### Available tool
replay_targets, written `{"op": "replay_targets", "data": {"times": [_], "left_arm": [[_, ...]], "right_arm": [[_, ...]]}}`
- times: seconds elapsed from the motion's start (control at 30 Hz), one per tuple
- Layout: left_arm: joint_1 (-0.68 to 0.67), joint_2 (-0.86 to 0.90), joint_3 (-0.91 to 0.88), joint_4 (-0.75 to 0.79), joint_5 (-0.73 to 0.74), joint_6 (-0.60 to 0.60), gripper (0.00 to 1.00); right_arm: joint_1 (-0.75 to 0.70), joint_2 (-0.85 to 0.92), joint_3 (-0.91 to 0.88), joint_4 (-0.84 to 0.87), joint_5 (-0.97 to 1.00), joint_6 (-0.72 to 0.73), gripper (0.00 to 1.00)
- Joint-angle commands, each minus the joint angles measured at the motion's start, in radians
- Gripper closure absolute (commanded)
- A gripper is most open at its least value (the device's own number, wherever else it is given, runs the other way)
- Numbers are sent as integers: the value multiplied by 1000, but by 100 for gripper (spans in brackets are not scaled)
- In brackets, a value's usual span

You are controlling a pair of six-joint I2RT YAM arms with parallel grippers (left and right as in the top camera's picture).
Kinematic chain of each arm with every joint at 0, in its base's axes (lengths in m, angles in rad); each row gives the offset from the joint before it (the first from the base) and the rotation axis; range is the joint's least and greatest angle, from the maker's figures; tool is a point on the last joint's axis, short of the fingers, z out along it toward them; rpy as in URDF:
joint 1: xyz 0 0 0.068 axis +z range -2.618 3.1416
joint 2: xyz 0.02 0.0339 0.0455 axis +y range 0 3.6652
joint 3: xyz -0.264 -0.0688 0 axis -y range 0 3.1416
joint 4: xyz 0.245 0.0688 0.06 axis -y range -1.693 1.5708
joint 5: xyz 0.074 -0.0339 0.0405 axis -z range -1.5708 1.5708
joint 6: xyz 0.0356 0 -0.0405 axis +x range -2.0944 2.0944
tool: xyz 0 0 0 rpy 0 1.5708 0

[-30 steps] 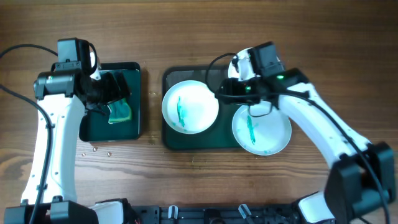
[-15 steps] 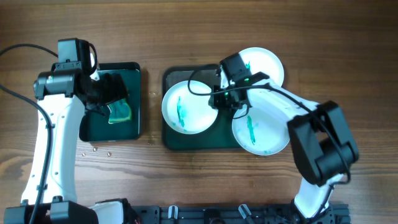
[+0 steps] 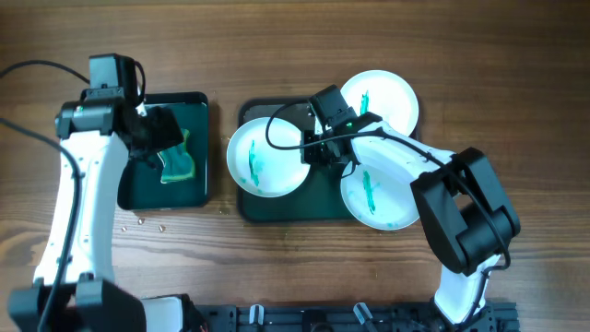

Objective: Clean dirty plates on tray and stack at the side
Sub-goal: 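Reach the left gripper to the sponge and the right gripper to the lower-right plate, then grasp the green-yellow sponge with the left gripper and lift it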

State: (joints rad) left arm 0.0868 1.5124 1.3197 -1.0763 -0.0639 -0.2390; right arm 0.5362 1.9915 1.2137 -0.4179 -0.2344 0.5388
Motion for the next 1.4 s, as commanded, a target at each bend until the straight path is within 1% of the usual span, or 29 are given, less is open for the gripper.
{"op": "replay_targets", "data": {"times": [0.0,0.07,0.2,0.27,0.4,0.57,0.77,0.8,0.9,0.97,1.07,1.13,1.17,1.23,1.3,1.37], "left_arm": [[-3,73,14,3,-34,23,24],[-3,99,14,3,-59,23,24],[-3,130,14,19,-85,23,24],[-3,136,14,29,-85,23,24],[-3,137,14,37,-85,23,23],[-3,142,14,37,-90,28,25],[36,211,14,56,-91,82,28],[44,228,14,61,-68,108,29],[61,283,14,83,68,213,31],[62,315,14,99,117,237,34],[62,366,14,130,148,245,36],[62,410,14,140,187,288,39],[62,426,14,142,182,288,42],[62,449,14,145,172,288,49],[62,466,14,149,146,287,54],[62,472,14,150,130,287,66]], "right_arm": [[3,43,-8,-27,104,62,96],[3,37,-8,-48,153,94,96],[3,1,-7,-91,240,98,96],[3,-26,-8,-130,311,120,96],[3,-49,-7,-180,378,119,96],[3,-49,-8,-196,374,115,96],[3,-49,-11,-174,329,81,96],[3,-49,-11,-172,322,77,96],[3,-49,-11,-162,301,63,96],[3,-49,-11,-159,300,63,96],[3,-49,-11,-158,300,63,96],[3,-49,-11,-158,299,63,95],[3,-49,-11,-155,296,63,96],[3,-49,-11,-153,293,62,96],[3,-49,-11,-152,292,62,96],[3,-49,-11,-153,289,62,96]]}}
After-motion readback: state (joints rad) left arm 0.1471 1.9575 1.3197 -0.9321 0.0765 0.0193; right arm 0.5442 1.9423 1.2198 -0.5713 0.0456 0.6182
